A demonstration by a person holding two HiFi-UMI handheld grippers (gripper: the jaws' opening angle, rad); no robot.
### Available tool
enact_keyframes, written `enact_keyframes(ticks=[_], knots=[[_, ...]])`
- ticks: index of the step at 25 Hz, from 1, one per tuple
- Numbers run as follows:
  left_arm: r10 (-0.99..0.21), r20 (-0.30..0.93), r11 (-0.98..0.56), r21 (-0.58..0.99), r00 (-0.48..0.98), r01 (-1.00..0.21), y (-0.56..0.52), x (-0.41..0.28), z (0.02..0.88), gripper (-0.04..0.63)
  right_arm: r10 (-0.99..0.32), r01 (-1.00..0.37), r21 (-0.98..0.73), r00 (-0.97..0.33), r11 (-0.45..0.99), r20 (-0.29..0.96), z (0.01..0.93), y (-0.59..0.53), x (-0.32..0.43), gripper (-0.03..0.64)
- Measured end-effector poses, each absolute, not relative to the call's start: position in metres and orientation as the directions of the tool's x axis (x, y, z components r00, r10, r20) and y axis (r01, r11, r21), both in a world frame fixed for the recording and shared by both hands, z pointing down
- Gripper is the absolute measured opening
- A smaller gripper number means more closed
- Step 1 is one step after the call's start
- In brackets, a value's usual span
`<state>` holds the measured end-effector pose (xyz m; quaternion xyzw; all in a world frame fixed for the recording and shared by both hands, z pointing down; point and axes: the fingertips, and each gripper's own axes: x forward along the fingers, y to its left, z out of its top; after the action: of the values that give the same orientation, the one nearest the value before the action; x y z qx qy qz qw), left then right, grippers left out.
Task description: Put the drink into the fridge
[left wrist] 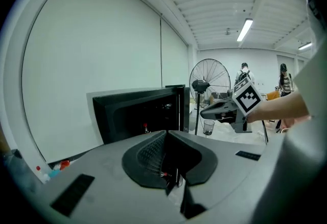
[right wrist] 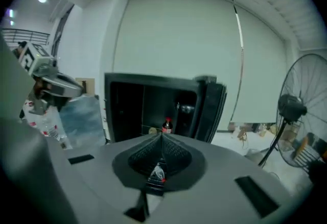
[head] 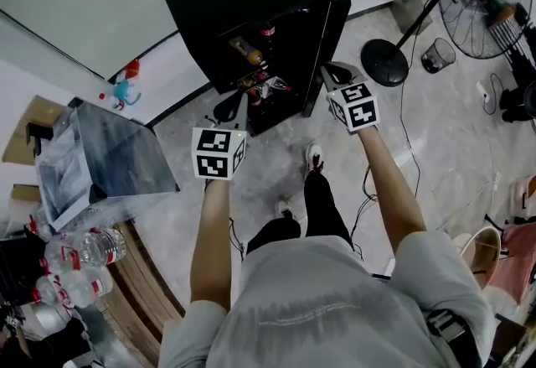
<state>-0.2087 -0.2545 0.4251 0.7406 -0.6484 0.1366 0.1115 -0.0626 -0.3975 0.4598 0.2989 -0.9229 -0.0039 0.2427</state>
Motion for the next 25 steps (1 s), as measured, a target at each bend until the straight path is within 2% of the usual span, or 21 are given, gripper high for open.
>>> enact_keyframes(ticks=[25], knots=[[-0.966, 0.203, -0.195, -0.154, 0.162, -0.969, -0.220, -0.180, 0.312, 0.015, -0.576, -0.530, 0.235, -0.787, 0.815, 0.222, 0.282, -0.295, 0.007, 0.000]])
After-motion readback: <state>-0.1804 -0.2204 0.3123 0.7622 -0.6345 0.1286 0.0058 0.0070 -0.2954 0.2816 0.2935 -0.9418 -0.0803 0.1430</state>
